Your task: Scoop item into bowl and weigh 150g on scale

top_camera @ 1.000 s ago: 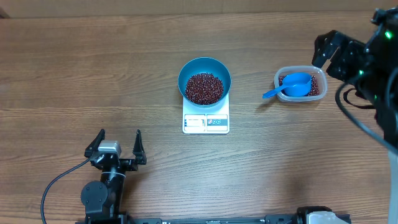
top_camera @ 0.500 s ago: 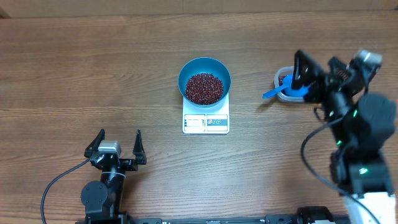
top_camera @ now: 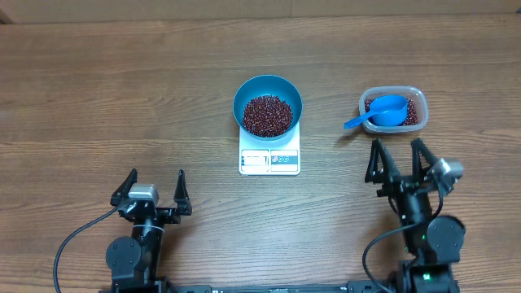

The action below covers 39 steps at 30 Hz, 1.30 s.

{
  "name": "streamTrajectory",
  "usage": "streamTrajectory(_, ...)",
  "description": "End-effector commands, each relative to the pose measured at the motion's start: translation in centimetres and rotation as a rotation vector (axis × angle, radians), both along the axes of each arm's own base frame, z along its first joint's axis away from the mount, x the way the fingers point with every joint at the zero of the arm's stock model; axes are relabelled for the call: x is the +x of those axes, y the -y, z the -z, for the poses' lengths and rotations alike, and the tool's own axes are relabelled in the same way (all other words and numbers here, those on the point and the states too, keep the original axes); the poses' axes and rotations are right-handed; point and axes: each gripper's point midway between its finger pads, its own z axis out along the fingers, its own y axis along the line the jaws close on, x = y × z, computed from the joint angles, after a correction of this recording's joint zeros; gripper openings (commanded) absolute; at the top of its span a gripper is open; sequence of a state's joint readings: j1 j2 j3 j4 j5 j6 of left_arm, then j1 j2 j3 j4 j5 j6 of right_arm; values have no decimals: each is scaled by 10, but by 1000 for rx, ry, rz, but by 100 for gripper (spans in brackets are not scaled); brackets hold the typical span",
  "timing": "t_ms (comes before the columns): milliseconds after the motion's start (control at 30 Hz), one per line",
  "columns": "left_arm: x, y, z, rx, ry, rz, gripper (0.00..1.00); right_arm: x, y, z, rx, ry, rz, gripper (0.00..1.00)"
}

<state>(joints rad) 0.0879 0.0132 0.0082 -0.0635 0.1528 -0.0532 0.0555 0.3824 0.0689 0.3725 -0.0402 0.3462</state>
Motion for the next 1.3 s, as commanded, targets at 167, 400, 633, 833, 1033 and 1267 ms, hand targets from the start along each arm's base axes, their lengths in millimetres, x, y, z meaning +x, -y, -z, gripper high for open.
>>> streamTrajectory(167, 0, -4, 0, -6, 2, -17, 100, -15, 14, 27, -58, -41, 88, 100)
streamTrajectory(400, 0, -4, 0, -6, 2, -17, 99, -23, 15, 50, -159, -118, 88, 100)
streamTrajectory(633, 0, -4, 0, -6, 2, -17, 99, -24, 4, 52, -283, -108, 34, 100)
streamTrajectory(833, 0, -4, 0, -6, 2, -17, 100, -24, 6, 52, -273, -109, 39, 100)
streamTrajectory(1033, 0, -4, 0, -6, 2, -17, 100, -23, 13, 52, -272, -113, 70, 100)
streamTrajectory(1267, 0, -4, 0, -6, 2, -17, 100, -23, 15, 52, -271, -114, 76, 100)
